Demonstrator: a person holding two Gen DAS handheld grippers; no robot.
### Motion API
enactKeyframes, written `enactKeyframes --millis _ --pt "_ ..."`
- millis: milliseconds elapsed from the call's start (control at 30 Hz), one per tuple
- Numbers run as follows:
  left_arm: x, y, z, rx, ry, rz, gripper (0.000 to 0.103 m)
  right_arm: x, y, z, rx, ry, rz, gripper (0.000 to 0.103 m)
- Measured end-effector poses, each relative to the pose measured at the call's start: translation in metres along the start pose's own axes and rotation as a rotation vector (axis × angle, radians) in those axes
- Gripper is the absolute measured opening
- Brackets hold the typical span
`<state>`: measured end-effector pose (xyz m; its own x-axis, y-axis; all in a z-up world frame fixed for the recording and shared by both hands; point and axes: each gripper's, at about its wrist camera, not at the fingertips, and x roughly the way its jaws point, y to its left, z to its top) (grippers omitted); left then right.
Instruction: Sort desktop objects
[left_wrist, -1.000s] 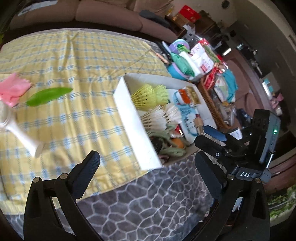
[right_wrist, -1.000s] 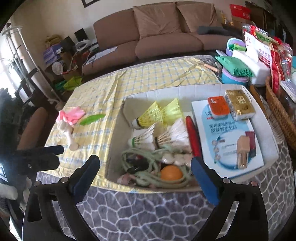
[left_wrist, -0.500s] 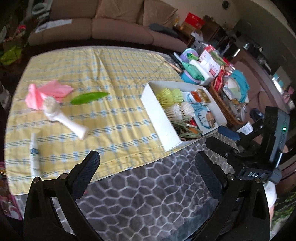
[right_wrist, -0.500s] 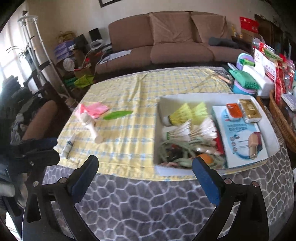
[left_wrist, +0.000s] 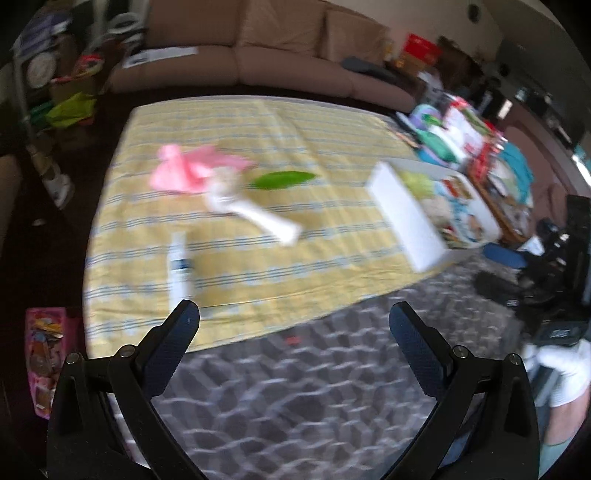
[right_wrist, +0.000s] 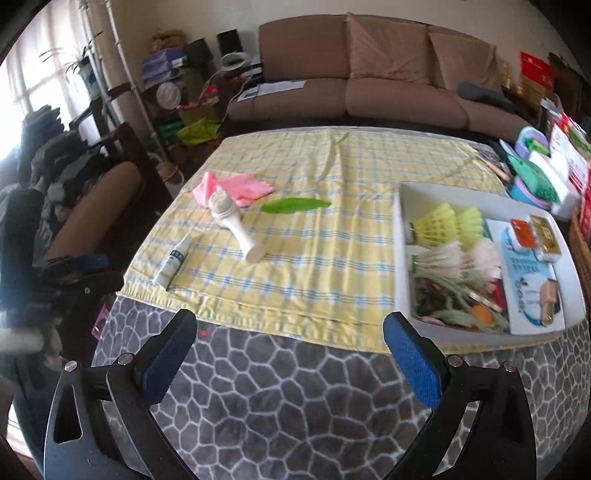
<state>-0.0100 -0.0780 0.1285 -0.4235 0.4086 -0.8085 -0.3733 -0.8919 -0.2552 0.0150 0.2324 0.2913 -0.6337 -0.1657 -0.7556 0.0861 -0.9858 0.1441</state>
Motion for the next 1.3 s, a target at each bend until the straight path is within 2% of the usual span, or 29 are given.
enactKeyframes --millis 133,267,500,633,733,800,900,1000,1100,1233,1300 --pt "0.008 0.065 -0.009 -0.072 0.011 0.063 0.103 0.026 0.017 0.007 -0.012 0.009 0.043 0.102" --pt "0.022 0.102 -0.014 -0.101 0.021 0.087 0.103 0.053 0.032 0.014 -0.043 0.025 0.066 0.102" --pt "0.059 0.108 -0.011 -0.068 0.06 0.101 0.101 0.088 0.046 0.032 -0.079 0.029 0.084 0.102" --pt "0.076 0.099 -0.006 -0.036 0.079 0.099 0.097 0.105 0.053 0.045 -0.032 0.04 0.164 0.101" --pt "0.083 0.094 -0.005 -0.023 0.088 0.087 0.087 0.119 0.06 0.053 0.014 0.065 0.235 0.09" --pt "0.087 0.091 -0.006 -0.019 0.092 0.08 0.079 0.137 0.07 0.059 0.032 0.103 0.296 0.078" --pt "0.094 0.09 -0.008 -0.023 0.095 0.07 0.072 0.165 0.088 0.064 0.04 0.177 0.337 0.068" --pt "0.092 0.096 -0.009 -0.065 0.067 0.04 0.062 0.191 0.102 0.064 0.07 0.23 0.381 0.063" --pt "0.09 0.104 -0.009 -0.103 0.062 0.011 0.058 0.212 0.113 0.065 0.077 0.271 0.376 0.056" --pt "0.09 0.101 -0.012 -0.089 0.052 0.021 0.061 0.23 0.13 0.062 0.048 0.338 0.397 0.049" --pt "0.092 0.099 -0.012 -0.079 0.049 0.026 0.061 0.228 0.134 0.062 0.014 0.315 0.394 0.049"
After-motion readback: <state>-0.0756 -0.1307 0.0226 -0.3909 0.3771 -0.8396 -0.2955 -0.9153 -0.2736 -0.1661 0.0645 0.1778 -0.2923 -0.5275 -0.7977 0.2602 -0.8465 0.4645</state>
